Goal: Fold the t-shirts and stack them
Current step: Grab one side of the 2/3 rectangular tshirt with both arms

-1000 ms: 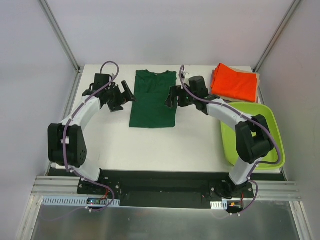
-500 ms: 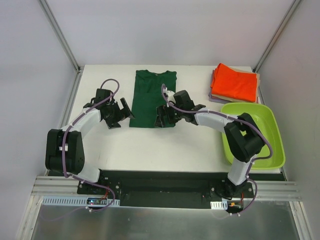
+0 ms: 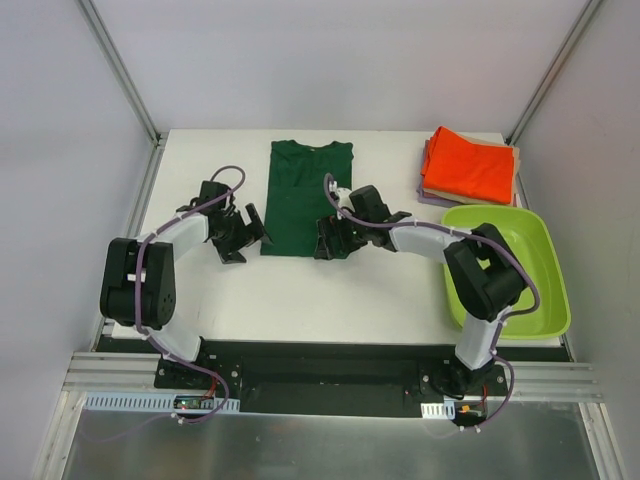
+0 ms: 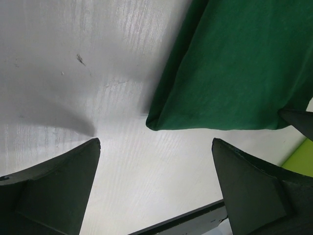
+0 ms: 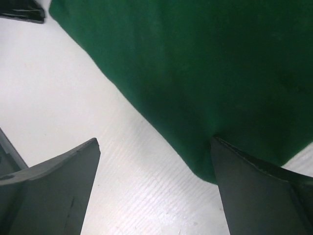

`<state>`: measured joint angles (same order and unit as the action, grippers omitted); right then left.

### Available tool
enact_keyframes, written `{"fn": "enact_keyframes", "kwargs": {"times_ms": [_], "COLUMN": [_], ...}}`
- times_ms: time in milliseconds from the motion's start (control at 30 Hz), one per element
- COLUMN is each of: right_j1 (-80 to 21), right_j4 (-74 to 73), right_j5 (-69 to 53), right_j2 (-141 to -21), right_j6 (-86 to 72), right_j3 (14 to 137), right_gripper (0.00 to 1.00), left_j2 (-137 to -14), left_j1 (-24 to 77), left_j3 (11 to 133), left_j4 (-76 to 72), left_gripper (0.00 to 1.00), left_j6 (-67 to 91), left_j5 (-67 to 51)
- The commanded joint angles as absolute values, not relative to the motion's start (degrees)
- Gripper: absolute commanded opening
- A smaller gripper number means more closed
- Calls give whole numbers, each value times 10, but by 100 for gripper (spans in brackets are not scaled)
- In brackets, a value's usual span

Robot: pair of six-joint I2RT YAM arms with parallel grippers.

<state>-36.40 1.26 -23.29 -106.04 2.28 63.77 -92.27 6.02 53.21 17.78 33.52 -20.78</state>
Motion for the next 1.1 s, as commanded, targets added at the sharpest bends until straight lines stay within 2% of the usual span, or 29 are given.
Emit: {"fn": "enact_keyframes", "kwargs": {"times_ms": [0, 267, 567, 667, 733, 767, 833, 933, 1067], "right_j1": [-359, -358, -355, -355, -356, -356, -355, -355, -353], "right_j4": [3, 3, 3, 3, 4, 3, 3, 3, 21], "right_j5": [-224, -131, -106, -101, -88, -79, -76, -73, -81], "right_j2": [-961, -843, -819, -836, -852, -862, -884, -922, -961], "right_j6": [43, 20, 1, 1, 1, 1, -16, -23, -30], "right_j3": [628, 533, 477, 477, 483, 489, 505, 532, 552], "right_gripper": [96, 96, 96, 96, 96, 98, 99, 84, 77], "left_j2": [-942, -982, -1029, -1041, -1048, -1049, -1045, -1034, -1027], "left_j1": [74, 89, 89, 89, 89, 89, 89, 89, 89], "left_j3": [553, 563, 584, 587, 588, 586, 581, 570, 561], "left_j4": [167, 166, 166, 165, 165, 165, 164, 158, 153], "left_gripper": [93, 55, 39, 24, 6, 0, 0, 0, 0], "left_j6": [343, 349, 352, 348, 346, 345, 344, 344, 342], "left_j5": [-215, -206, -187, -190, -199, -202, -206, -201, -201]}}
